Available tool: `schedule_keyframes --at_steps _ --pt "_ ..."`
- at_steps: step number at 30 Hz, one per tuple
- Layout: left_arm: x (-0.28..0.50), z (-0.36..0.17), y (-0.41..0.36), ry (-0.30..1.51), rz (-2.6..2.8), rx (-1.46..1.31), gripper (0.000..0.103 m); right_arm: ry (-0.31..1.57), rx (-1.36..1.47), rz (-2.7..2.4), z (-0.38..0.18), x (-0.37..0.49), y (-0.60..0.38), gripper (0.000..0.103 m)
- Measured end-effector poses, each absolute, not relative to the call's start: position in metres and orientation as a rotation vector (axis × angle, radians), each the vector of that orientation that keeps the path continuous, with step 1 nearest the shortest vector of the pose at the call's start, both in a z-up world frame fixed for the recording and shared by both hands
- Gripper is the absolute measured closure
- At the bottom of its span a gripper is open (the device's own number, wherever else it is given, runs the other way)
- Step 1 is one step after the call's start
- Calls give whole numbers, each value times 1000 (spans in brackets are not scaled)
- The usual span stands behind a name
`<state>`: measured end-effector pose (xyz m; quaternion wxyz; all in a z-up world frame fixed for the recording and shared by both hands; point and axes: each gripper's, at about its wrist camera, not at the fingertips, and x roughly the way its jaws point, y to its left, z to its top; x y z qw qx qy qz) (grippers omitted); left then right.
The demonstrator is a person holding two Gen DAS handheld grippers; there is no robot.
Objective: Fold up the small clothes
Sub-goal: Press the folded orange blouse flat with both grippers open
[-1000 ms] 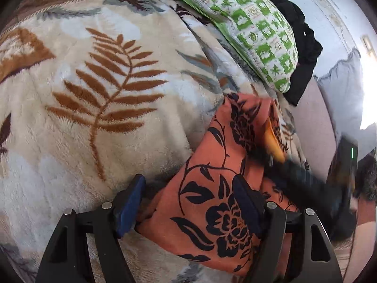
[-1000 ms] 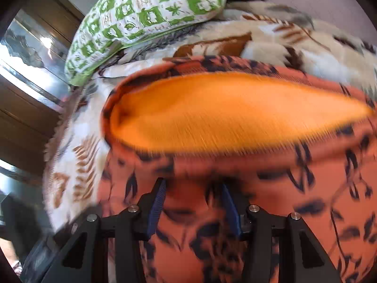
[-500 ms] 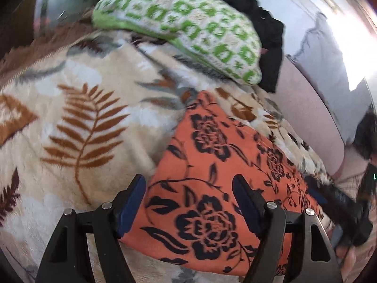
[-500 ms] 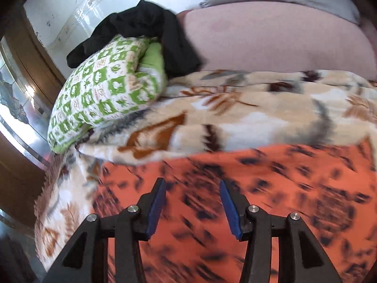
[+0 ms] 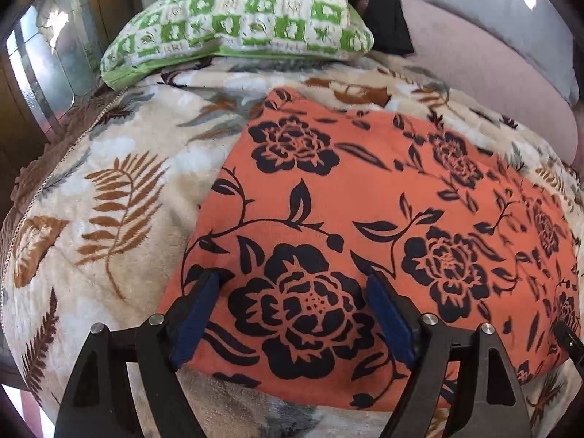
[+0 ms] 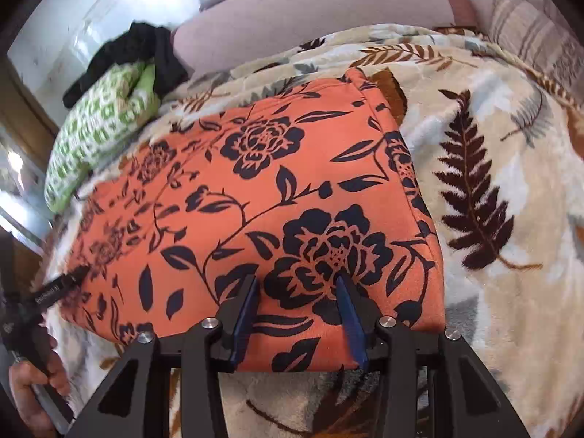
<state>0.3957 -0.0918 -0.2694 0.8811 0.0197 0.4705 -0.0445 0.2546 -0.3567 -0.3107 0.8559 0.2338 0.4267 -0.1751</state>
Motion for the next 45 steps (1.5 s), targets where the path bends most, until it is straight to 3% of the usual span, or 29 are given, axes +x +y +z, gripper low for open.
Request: schedule_keyframes --at_steps 6,11,21,28,45 --pt "386 -266 -112 927 -113 101 20 737 573 -364 -285 263 -384 55" --pt "395 -286 -134 952 -65 203 14 809 640 -372 -316 284 -408 51" --pt "401 -291 -136 950 -42 183 8 716 590 -351 -286 276 -390 51" --pt "403 -293 -133 938 -52 182 1 873 476 -325 -313 299 -353 50" --pt "397 -291 -130 927 -69 185 0 887 396 -344 -318 303 -338 31"
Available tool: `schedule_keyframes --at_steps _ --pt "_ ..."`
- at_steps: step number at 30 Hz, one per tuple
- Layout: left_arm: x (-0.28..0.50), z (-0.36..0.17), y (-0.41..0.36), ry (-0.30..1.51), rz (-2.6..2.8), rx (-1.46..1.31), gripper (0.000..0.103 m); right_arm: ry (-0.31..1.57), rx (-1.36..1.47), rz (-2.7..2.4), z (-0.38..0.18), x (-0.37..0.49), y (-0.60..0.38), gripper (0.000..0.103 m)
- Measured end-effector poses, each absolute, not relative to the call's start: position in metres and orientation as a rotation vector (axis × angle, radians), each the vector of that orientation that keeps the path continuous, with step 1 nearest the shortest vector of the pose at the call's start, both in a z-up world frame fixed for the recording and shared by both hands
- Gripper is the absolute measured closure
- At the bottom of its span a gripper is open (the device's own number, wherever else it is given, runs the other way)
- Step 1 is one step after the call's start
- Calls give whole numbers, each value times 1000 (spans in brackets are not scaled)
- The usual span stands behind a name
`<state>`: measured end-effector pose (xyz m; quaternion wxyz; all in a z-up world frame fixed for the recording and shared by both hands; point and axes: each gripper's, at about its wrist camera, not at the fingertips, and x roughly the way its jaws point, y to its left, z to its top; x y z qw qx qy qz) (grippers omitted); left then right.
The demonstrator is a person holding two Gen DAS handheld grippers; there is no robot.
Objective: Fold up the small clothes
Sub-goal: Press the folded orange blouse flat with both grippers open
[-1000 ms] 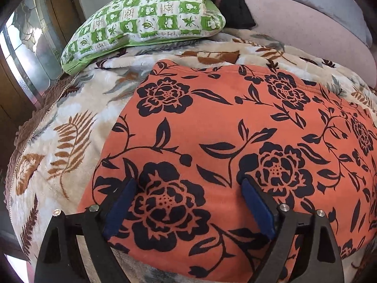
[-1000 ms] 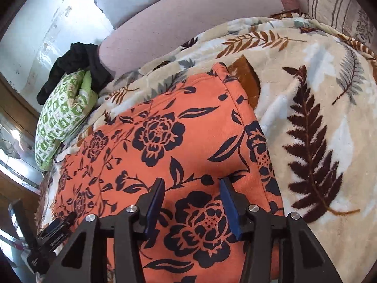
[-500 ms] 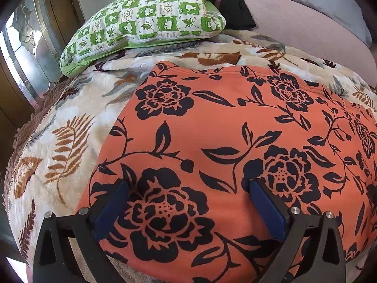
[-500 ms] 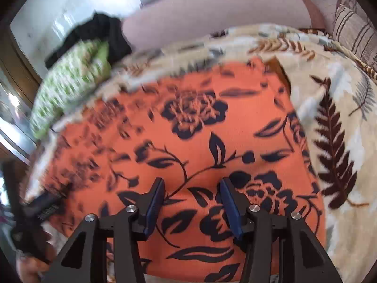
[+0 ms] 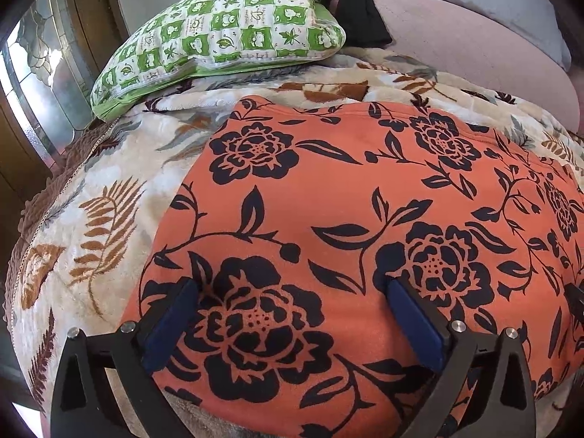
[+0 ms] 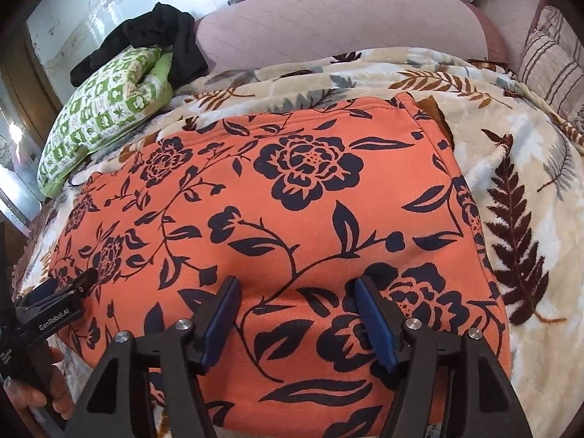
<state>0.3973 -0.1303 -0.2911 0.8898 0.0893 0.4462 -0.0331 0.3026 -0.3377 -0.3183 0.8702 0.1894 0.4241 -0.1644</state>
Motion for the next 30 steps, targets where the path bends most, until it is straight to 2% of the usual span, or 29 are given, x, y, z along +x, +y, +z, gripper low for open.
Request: schedule_keyframes --at_steps 2,8,15,30 --pt "395 -287 -129 925 -62 177 0 890 401 -321 -319 302 -338 26" --pt "375 -257 -129 813 -36 189 0 889 415 -324 -312 293 -334 25" --pt "350 -227 -126 710 -54 191 0 791 420 -355 -292 273 -336 25" --pt "339 -236 -128 791 -156 122 0 761 454 -402 -287 253 -349 25"
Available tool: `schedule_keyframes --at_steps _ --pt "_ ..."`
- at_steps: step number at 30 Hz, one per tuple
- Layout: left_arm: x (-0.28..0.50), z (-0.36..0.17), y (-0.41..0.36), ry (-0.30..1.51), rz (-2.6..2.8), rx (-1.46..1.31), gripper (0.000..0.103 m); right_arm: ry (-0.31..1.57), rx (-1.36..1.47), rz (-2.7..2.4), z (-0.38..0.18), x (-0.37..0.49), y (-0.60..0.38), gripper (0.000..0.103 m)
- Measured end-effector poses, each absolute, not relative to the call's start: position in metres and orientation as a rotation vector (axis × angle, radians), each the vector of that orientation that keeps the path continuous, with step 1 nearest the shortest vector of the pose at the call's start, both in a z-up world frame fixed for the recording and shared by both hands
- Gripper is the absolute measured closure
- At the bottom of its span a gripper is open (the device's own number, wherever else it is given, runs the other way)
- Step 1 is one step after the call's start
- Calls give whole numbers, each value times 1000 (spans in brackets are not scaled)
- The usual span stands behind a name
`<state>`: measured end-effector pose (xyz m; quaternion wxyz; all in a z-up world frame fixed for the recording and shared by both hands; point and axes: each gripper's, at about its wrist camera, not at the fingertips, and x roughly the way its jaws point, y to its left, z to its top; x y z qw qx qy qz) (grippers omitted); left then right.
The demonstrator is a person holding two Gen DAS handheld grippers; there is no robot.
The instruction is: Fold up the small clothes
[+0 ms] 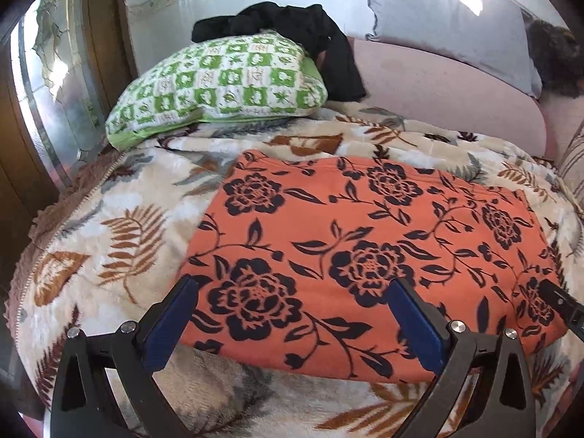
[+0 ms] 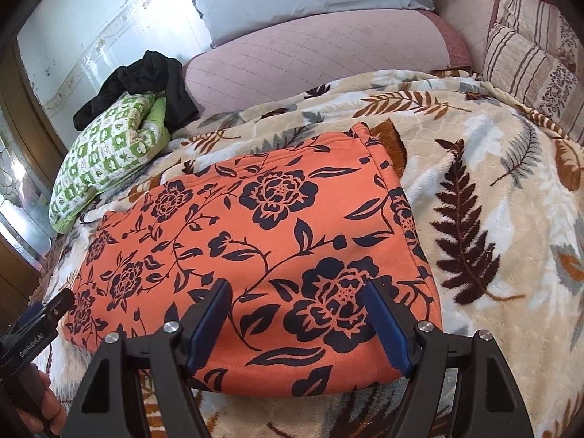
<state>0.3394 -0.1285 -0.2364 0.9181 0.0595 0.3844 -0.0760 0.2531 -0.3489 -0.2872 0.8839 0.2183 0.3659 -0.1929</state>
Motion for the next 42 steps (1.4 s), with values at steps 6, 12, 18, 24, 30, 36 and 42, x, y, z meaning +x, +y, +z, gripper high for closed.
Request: schedule_keyframes --at_steps 6,12,18,24,30,36,42 --pt "339 -240 -145 812 -213 121 0 766 461 -408 -290 254 -352 25" --pt "346 -240 -155 808 -233 132 0 761 471 -418 -291 262 -358 25" --pt "361 -243 -164 808 -239 138 0 763 479 -426 -294 274 -366 25" --pt "369 -244 -170 816 -242 120 0 769 509 -429 -299 277 -375 25" --pt "366 -245 -173 813 -244 129 0 762 508 -432 -297 275 -375 25" --pt "365 -244 -171 823 -243 129 0 806 492 -442 -302 278 -375 25" --pt "374 -237 -120 874 -164 28 0 774 513 -429 -294 270 -375 25"
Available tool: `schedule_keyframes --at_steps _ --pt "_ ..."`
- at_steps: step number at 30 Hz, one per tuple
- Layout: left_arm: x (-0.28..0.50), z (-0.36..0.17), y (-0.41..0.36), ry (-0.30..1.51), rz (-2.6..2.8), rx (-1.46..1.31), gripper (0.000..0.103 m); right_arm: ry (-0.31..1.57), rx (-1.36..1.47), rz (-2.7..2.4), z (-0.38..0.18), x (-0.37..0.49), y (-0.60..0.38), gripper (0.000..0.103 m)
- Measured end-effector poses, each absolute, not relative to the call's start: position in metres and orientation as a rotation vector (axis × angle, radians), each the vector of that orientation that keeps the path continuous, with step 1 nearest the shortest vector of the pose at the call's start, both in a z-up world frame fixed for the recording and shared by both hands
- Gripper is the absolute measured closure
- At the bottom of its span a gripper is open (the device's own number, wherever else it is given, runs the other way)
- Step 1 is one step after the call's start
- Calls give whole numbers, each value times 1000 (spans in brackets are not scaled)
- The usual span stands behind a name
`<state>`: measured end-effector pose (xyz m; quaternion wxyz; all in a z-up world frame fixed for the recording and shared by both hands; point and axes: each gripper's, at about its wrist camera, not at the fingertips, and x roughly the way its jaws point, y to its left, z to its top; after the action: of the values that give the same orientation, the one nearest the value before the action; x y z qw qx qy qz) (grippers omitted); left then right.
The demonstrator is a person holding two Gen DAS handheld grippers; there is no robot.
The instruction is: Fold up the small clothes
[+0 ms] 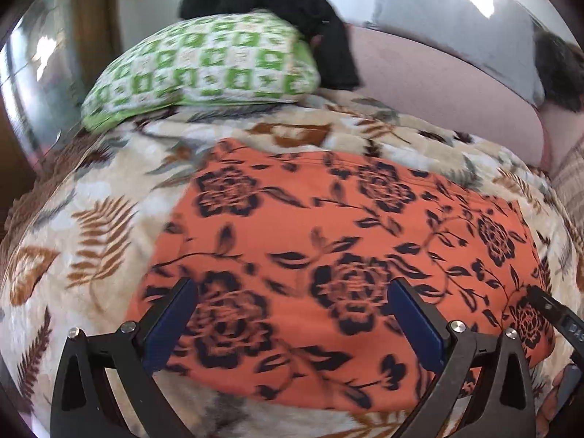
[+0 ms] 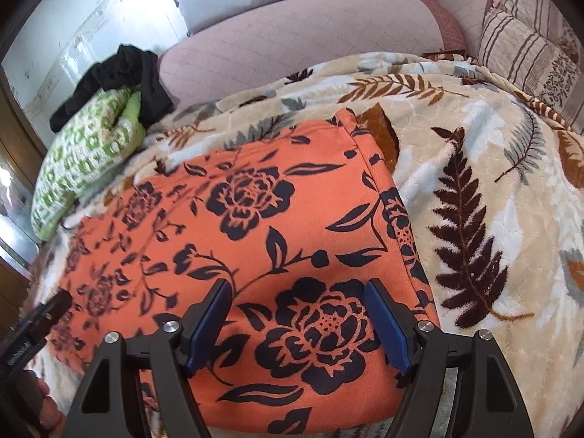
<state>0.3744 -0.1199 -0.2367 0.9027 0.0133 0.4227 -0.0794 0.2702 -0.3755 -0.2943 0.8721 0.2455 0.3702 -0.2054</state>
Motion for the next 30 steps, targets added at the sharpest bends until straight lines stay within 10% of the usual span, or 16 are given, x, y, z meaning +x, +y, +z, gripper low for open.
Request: schedule_keyframes --at_steps 12,18,26,30 --pt "355 -269 -16 1065 -130 -379 0 705 693 -229 -281 240 -359 25" --pt "361 -294 -43 1144 -298 -512 51 746 651 -194 -288 240 -339 25" --pt "379 -304 -45 1071 -265 -625 53 750 653 -186 -294 248 -344 26" --pt "387 -301 -53 1019 -254 -634 53 744 656 -159 -299 262 -340 46"
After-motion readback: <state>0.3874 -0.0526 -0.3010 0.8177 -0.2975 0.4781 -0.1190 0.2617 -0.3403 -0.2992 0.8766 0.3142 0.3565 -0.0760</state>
